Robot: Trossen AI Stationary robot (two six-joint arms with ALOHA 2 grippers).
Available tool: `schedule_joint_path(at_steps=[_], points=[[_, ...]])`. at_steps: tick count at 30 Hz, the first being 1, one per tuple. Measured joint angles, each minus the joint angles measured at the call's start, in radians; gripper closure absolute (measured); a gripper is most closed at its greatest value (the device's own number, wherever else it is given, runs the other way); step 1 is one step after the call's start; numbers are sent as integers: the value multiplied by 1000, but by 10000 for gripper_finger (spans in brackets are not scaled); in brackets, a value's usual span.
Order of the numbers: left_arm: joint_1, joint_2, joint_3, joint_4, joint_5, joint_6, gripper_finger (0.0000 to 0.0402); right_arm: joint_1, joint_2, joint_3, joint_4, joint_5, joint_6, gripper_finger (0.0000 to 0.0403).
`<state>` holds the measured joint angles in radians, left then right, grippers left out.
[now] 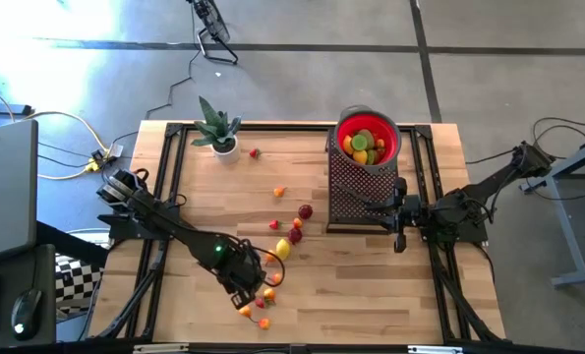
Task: Pick & Place Fruit
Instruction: Put the pear into the strainer bowl on the shelf
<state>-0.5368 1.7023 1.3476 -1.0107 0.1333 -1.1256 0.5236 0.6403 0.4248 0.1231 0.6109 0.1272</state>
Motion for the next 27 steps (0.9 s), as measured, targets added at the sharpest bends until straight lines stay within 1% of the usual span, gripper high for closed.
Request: schedule_joint_path(at_steps=[3, 7, 11, 14, 18, 23, 27], points=[[0, 0, 0, -9, -9, 32, 329, 0, 0, 0, 1, 0, 7, 322], [0, 0, -1, -23, -18, 50, 274, 0, 0, 0, 18, 0, 11, 322], [0, 0, -1, -32, -51, 62, 220, 0, 0, 0, 33, 0, 11, 322], [0, 0, -1, -32, -53, 116, 196, 0, 0, 0, 33, 0, 10, 322], [0, 0, -1, -31, -53, 160, 184, 0, 0, 0, 33, -5, 9, 322], [0, 0, -1, -31, -53, 161, 183, 0, 0, 0, 31, -5, 8, 322], [0, 0, -1, -31, -53, 211, 183, 0, 0, 0, 31, -5, 8, 322]])
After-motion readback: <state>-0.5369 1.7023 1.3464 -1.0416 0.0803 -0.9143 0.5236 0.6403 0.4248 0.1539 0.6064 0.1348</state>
